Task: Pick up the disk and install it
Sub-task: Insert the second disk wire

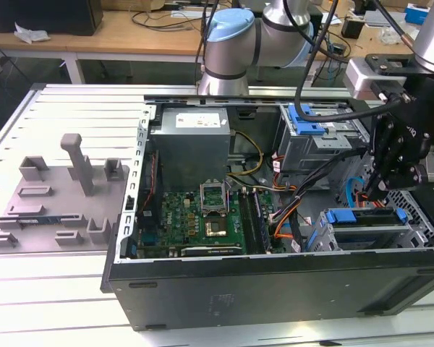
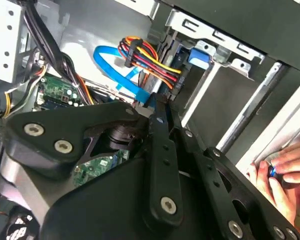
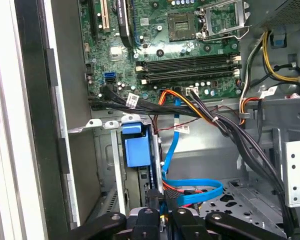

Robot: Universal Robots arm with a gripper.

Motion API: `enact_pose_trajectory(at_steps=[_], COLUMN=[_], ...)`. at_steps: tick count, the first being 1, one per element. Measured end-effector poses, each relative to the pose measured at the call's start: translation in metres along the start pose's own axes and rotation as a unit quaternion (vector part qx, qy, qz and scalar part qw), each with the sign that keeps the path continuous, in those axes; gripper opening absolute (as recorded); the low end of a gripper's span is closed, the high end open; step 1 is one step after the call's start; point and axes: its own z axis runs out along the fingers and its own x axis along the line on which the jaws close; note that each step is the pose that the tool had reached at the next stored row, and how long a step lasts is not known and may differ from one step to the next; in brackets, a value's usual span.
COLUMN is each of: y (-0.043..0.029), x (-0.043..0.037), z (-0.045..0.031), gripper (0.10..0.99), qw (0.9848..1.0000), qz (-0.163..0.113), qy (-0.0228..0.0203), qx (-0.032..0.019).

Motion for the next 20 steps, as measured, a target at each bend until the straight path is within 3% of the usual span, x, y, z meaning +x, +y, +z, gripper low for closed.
enact_pose_trajectory(at_steps=[2, 6, 20], y=[0.0000, -0.0007, 0.0022], x=[0.0001, 0.0070, 0.0082], z=[0.0000, 0.0007, 0.0016], gripper=[0.161, 0.161, 0.161], qw=[1.0000, 1.0000, 0.9999], qz=[0.000, -0.003, -0.015], qy=[0.0000, -0.0049, -0.0053], qx=[0.0000, -0.0004, -0.0003])
